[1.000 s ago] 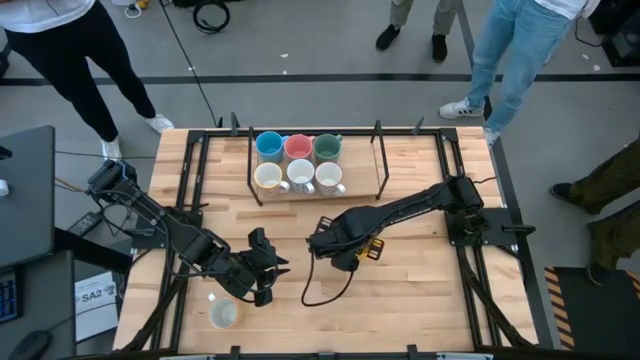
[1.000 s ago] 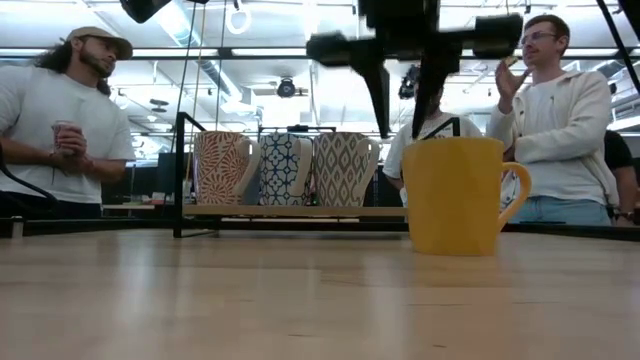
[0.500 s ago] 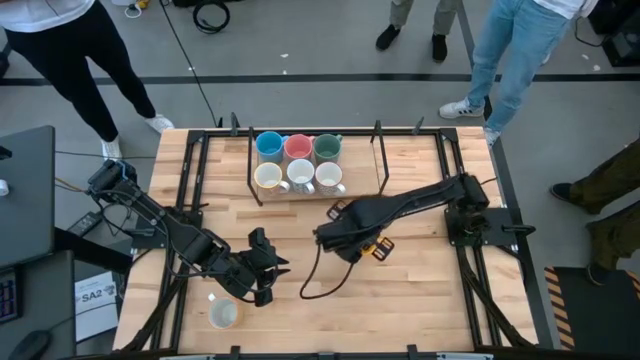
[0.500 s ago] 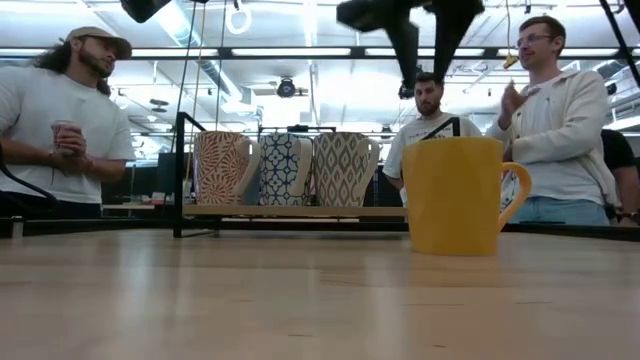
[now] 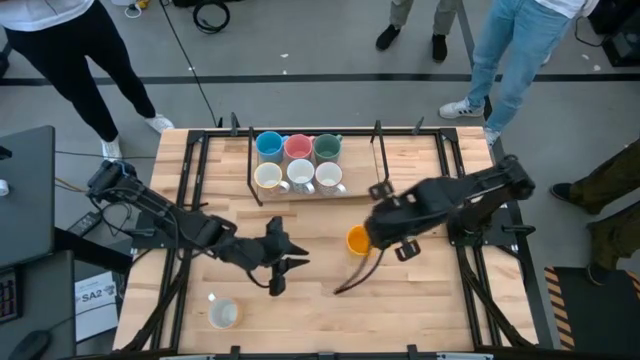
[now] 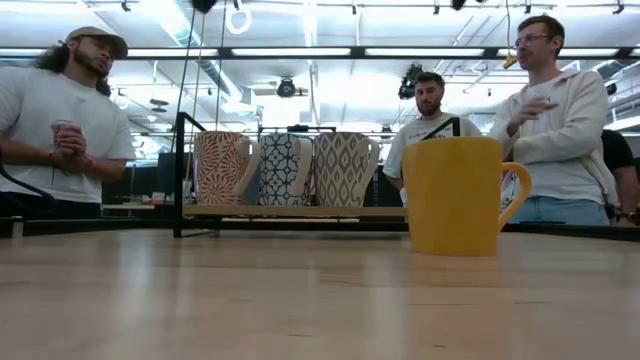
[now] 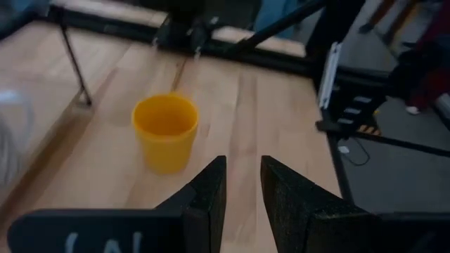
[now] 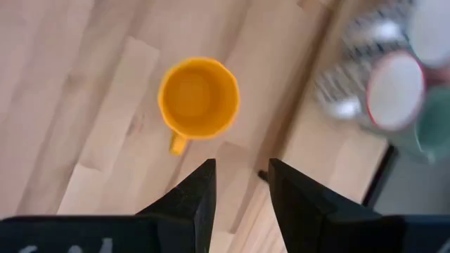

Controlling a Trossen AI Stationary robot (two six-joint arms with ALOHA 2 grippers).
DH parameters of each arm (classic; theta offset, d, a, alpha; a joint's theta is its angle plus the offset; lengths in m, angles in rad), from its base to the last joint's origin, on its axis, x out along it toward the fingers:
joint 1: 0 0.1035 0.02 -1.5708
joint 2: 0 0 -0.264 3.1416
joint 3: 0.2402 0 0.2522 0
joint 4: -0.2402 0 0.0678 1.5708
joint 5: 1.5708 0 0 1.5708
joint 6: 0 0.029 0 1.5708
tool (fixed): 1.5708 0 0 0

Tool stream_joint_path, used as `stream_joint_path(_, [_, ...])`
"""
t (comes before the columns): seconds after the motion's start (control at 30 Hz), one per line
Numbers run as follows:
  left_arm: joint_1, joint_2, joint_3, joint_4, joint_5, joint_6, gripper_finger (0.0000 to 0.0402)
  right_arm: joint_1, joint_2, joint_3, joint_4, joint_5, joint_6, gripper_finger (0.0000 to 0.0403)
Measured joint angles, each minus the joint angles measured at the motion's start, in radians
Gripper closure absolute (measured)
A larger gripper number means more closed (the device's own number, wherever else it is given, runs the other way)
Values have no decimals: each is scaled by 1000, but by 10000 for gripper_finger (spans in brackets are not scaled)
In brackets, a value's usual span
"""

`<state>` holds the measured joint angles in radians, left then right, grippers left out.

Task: Place coffee mugs
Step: Put the yellow mug on the shelf

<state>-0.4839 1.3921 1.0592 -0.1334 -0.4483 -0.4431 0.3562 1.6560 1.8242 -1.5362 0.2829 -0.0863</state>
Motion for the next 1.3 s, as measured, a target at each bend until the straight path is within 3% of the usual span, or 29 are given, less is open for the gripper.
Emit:
stream_joint_path(0.13, [44,0,0,59,27,85,306,61,-130,-199,105,68,161,267])
stream_joint_path(0.5, [144,84,0,122,27,126,306,180,-331,-615,375,57,477,267])
stream_joint_path(0.93, [220,307,0,379,27,121,306,234,-334,-865,698,56,560,267])
stream_joint_path(1.3, [241,426,0,491,27,118,306,233,-334,-979,833,36,567,267])
